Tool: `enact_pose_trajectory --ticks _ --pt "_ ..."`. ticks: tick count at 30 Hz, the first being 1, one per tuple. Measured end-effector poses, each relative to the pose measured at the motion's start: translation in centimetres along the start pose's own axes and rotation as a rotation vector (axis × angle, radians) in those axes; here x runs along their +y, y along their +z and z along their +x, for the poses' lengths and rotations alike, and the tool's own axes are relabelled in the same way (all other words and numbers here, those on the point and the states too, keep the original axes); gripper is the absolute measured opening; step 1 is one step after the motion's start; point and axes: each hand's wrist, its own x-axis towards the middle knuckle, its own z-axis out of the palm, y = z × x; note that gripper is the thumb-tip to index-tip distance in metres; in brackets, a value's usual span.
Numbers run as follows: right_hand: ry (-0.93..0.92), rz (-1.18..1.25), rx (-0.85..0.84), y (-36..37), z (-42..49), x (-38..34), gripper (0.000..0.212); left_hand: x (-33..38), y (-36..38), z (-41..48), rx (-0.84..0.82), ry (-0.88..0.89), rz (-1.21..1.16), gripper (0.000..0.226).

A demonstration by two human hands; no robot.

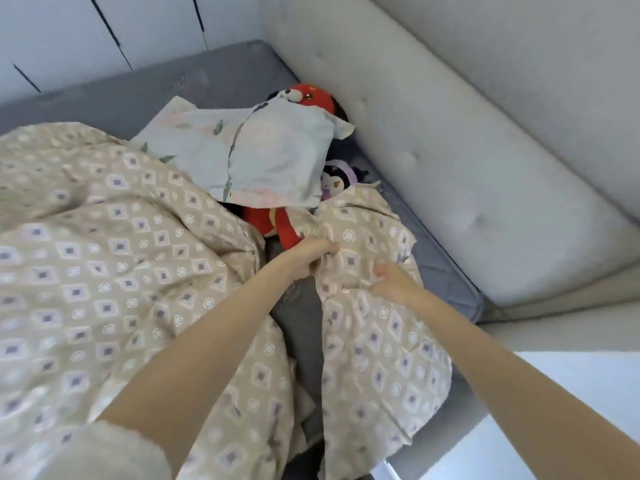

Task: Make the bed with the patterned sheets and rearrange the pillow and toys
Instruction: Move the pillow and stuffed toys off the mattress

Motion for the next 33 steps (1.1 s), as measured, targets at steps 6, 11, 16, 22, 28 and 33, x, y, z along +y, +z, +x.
enact_pose_trajectory --ticks 6,11,16,22,28,33 --pt "-0.024 -0.275 -0.063 -2.4 -7.5 3.9 0.113 2.1 6.1 -5.3 -0.188 0.029 -0.108 0.018" --pt "0.053 -0.247 0.099 -1.1 -12.9 8.4 0.141 2.9 12.1 -9.9 -0.283 0.042 -0.13 0.012" --pt "0.167 -0.027 0.317 -1.5 -17.6 12.8 0.139 3.7 18.1 -14.6 -0.361 0.062 -0.18 0.012" --pt "0.168 0.241 0.562 -3.0 -23.3 18.0 0.037 3.4 25.2 -21.2 -0.42 0.093 -0.219 0.013" --pt "0.107 0.281 0.791 -5.3 -31.0 23.6 0.007 0.1 31.2 -27.8 -0.355 0.275 -0.199 0.004" --pt "0.146 0.117 0.831 -7.1 -37.9 28.0 0.012 -3.3 35.7 -31.7 -0.215 0.457 -0.094 0.014"
